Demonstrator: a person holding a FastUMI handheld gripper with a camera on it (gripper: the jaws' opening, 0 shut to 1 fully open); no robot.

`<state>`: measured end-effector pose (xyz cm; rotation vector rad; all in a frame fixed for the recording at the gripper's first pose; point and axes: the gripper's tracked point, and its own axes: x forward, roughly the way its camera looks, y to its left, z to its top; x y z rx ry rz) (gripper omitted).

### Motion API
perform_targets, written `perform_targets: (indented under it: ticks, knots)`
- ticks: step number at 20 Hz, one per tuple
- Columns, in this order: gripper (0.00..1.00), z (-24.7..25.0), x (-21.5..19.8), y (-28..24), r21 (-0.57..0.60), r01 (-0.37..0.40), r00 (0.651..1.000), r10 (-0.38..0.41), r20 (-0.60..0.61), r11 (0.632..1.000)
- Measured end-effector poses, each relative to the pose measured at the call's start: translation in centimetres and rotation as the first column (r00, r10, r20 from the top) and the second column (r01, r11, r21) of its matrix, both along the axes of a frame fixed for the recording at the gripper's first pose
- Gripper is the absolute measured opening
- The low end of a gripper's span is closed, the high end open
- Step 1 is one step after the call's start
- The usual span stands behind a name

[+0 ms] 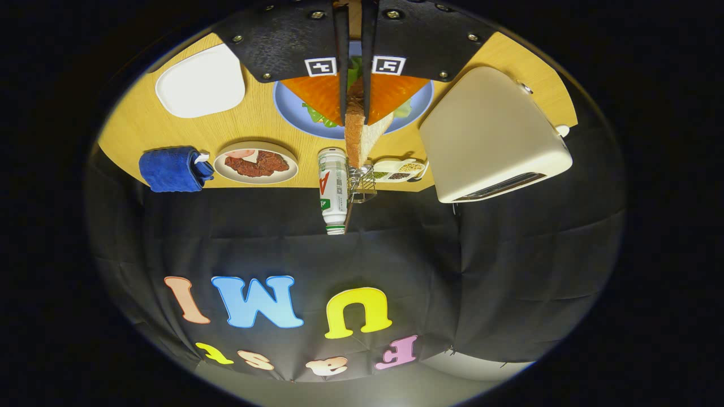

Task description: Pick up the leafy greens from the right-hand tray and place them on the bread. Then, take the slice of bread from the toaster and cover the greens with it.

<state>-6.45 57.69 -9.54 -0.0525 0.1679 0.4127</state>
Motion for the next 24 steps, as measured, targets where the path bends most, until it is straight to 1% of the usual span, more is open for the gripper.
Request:
perform_targets:
  ticks: [4,5,7,8,10,11,15,16,17,19,21,24]
  knots:
    - [0.09,-0.5,0.3,-0.7,-0.027,0.018,1.000,-0.018,-0.007,0.999]
    - [0.13,-0.8,0.5,-1.0,-0.034,0.023,1.000,-0.023,-0.010,0.999]
    - [0.13,-1.1,0.7,-1.5,-0.035,0.029,0.999,-0.030,-0.022,0.999]
    - [0.17,-1.3,0.9,-1.6,-0.033,0.030,0.999,-0.031,-0.032,0.999]
    - [0.17,-1.5,1.0,-2.2,-0.023,0.035,0.998,-0.036,-0.045,0.999]
    - [0.22,-1.6,1.1,-2.1,-0.011,0.033,0.998,-0.034,-0.051,0.999]
    - [0.22,-1.9,1.2,-2.4,-0.002,0.026,0.998,-0.026,-0.062,1.000]
    - [0.22,-1.8,1.3,-2.7,-0.011,0.034,0.998,-0.035,-0.053,0.999]
    - [0.28,-2.0,1.4,-2.8,-0.020,0.031,0.998,-0.032,-0.053,0.999]
    - [0.28,-2.1,1.4,-3.1,-0.018,0.036,0.998,-0.036,-0.057,0.999]
    - [0.31,-2.1,1.5,-3.2,-0.009,0.032,0.998,-0.032,-0.062,0.999]
    - [0.32,-2.1,1.6,-3.5,-0.009,0.026,0.997,-0.027,-0.070,1.000]
